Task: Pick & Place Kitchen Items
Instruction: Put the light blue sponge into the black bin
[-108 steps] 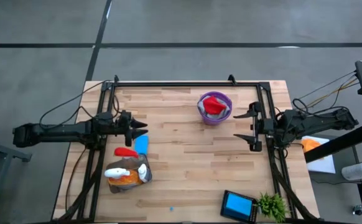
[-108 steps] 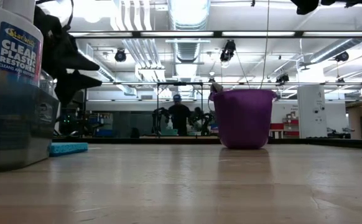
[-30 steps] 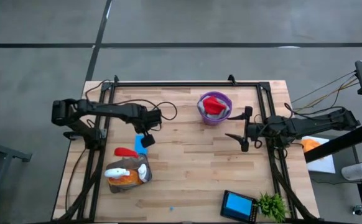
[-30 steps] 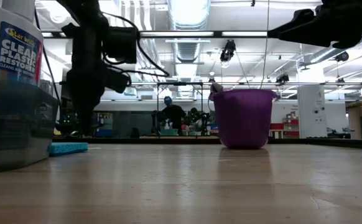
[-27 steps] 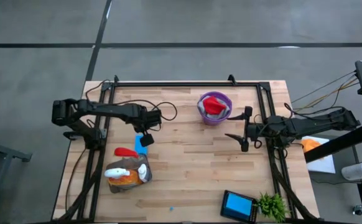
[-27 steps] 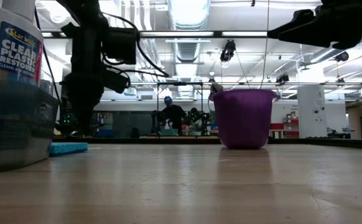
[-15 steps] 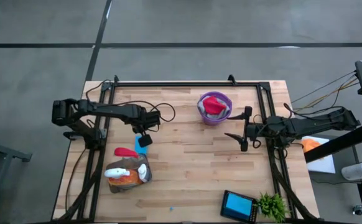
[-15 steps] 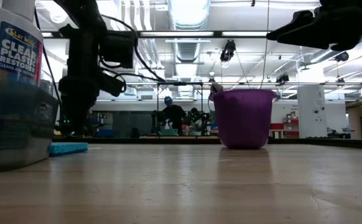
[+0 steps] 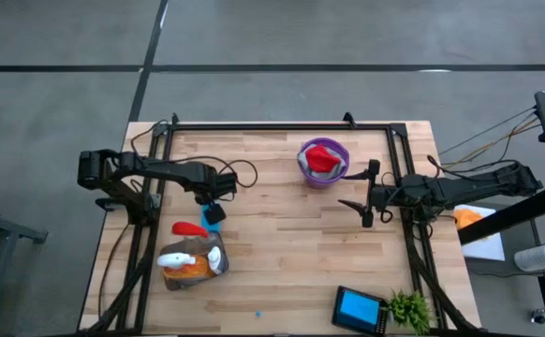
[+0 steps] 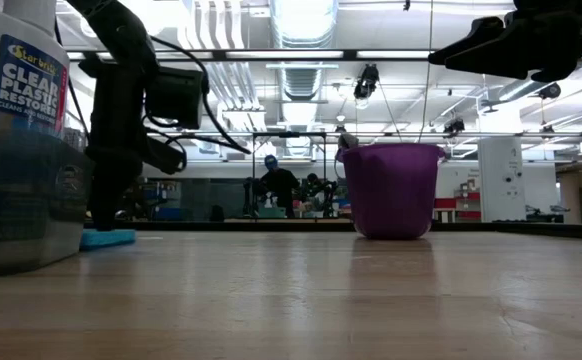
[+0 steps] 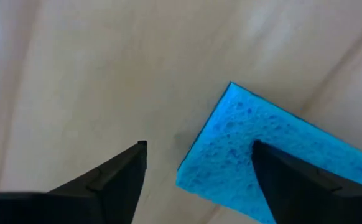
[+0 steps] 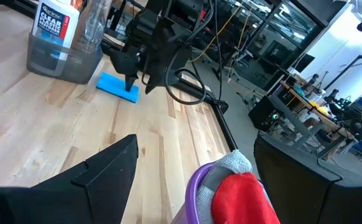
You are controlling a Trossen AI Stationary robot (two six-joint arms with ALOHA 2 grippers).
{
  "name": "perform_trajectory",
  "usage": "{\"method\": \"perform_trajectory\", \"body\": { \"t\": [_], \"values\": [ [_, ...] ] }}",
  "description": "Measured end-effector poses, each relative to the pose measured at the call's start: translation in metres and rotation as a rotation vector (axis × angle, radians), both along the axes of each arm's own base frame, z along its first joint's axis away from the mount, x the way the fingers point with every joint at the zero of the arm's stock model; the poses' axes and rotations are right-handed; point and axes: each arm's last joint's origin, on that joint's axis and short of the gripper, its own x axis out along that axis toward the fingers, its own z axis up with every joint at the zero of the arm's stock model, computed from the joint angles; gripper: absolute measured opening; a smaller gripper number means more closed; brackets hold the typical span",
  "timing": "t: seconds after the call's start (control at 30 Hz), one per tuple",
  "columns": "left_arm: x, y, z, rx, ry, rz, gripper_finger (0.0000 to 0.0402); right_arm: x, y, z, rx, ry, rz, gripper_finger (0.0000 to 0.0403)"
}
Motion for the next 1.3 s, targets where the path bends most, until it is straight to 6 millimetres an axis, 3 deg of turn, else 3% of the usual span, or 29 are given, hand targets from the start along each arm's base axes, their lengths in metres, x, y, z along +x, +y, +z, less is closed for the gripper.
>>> {"method": "perform_trajectory", "body": {
  "t": [0.2, 0.5, 0.67, 0.87, 1.1, 1.3],
  "values": [
    [0.004, 0.005, -0.001, 0.146, -0.03, 0.036, 0.0249, 0.0, 0.0, 0.0, -0.002, -0.001, -0.004, 0.0313],
    [0.022, 0.029, 0.004, 0.364, -0.233, 0.113, 0.0202, 0.0, 0.0, 0.0, -0.003, -0.002, -0.004, 0.0313],
    [0.036, 0.035, 0.019, 0.367, -0.291, 0.025, 0.0181, 0.0, -0.001, 0.0, -0.006, -0.003, -0.021, 0.0313],
    [0.052, 0.027, 0.038, 0.14, -0.425, -0.1, 0.0175, 0.0, -0.001, 0.0, -0.007, 0.0, -0.026, 0.0313],
    [0.058, 0.004, 0.04, 0.087, -0.438, -0.155, 0.0179, 0.001, -0.001, -0.001, -0.01, 0.007, -0.035, 0.0313],
    [0.056, -0.019, 0.038, 0.048, -0.397, -0.148, 0.0223, 0.001, -0.001, -0.001, -0.012, 0.011, -0.045, 0.0313]
  ]
}}
